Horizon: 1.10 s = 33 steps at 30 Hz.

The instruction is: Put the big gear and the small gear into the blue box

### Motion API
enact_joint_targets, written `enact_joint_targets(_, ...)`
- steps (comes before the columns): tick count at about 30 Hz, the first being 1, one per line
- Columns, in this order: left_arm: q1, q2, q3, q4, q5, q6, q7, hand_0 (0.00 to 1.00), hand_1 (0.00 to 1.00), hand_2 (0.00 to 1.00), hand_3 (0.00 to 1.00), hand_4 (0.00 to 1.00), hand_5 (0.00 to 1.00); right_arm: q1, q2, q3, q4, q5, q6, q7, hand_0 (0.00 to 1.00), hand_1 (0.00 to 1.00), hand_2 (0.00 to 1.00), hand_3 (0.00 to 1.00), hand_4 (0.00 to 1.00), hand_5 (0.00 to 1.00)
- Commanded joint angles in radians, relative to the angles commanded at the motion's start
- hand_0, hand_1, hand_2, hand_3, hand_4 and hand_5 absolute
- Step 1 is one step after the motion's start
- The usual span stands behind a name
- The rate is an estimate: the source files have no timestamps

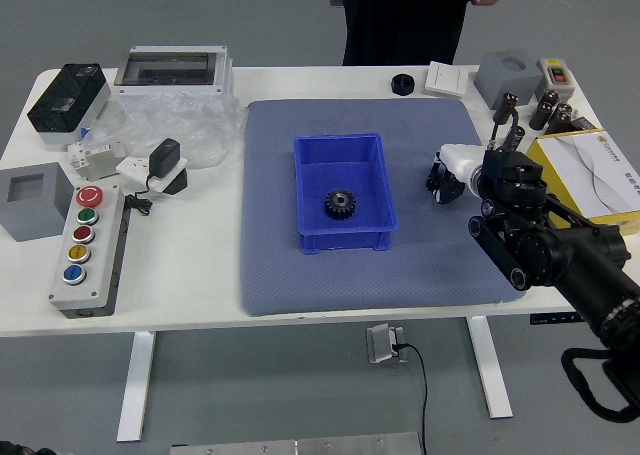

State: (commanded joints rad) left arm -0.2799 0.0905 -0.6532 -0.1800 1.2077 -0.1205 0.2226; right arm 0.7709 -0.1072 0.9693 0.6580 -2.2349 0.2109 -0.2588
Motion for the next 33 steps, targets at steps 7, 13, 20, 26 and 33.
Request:
enact_joint_targets(7,-0.001,-0.001,-0.002,0.0,-0.001,0.0,0.0,0.777,0.744,0.736,0.68,0.549,0.265,0.001,0.0,0.001,-0.001,0.0,-0.01,0.0,0.626,0.481,0.512,0.594,0.588,0.122)
enact_joint_targets(13,-0.001,-0.002,-0.003,0.0,-0.002,0.0,0.0,0.777,0.743,0.736,0.678,0.549,0.264,0.0,0.001,0.0,-0.002,-0.003,-0.021,-0.001,0.618,0.469,0.49,0.563,0.572,0.112)
enact_joint_targets(20,-0.001,-0.002,-0.004,0.0,-0.002,0.0,0.001,0.778,0.743,0.735,0.678,0.549,0.259,-0.001,0.001,0.003,-0.003,-0.008,-0.032,-0.001,0.612,0.455,0.459,0.523,0.565,0.11)
enact_joint_targets(26,-0.001,-0.003,-0.003,0.0,-0.004,0.0,0.001,0.777,0.743,0.735,0.676,0.548,0.257,-0.001,0.0,0.005,-0.003,-0.01,-0.035,0.0,0.606,0.451,0.447,0.506,0.559,0.111)
enact_joint_targets(33,0.0,-0.002,-0.002,0.0,-0.007,0.0,0.001,0.778,0.744,0.735,0.675,0.548,0.255,0.0,-0.008,0.009,0.004,-0.009,-0.036,0.0,0.606,0.446,0.445,0.498,0.555,0.108)
